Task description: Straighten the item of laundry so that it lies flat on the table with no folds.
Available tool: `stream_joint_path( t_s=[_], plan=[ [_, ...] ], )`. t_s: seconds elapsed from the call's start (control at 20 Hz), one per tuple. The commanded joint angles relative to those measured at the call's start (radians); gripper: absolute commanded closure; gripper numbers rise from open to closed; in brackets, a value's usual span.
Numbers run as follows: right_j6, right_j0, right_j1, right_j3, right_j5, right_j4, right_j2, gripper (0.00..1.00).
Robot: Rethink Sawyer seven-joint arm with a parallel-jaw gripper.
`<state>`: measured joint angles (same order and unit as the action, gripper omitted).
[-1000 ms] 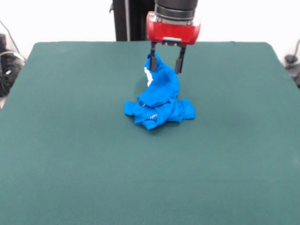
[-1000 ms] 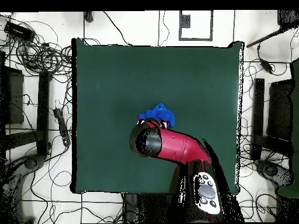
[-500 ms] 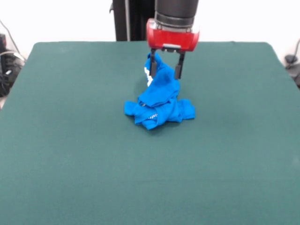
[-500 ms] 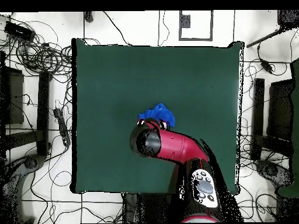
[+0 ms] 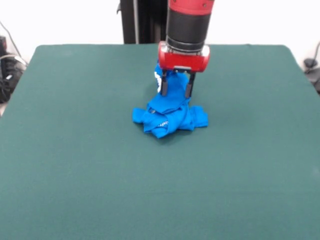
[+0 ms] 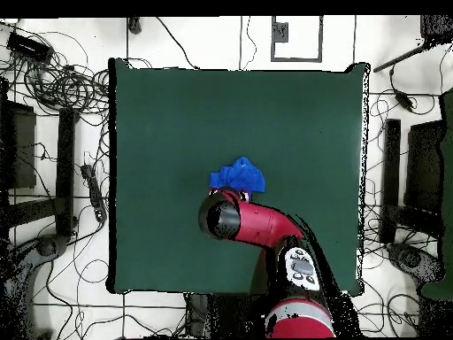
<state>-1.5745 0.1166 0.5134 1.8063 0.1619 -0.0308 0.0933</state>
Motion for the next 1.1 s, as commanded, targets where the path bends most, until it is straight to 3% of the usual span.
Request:
stream_joint_path(
  t_s=[0.05, 0.8, 0.85, 1.1],
  plan=[
    [-0.201, -0.014, -0.017, 0.035, -0.028, -0.023, -0.095, 0.0],
    [-0.203, 0.018, 0.02, 0.094, -0.061, -0.007, -0.123, 0.0],
    [-0.199, 0.025, 0.02, 0.099, -0.067, -0.001, -0.131, 1.0],
    [-0.188, 0.008, 0.033, 0.095, -0.006, -0.009, -0.112, 1.0]
  ],
)
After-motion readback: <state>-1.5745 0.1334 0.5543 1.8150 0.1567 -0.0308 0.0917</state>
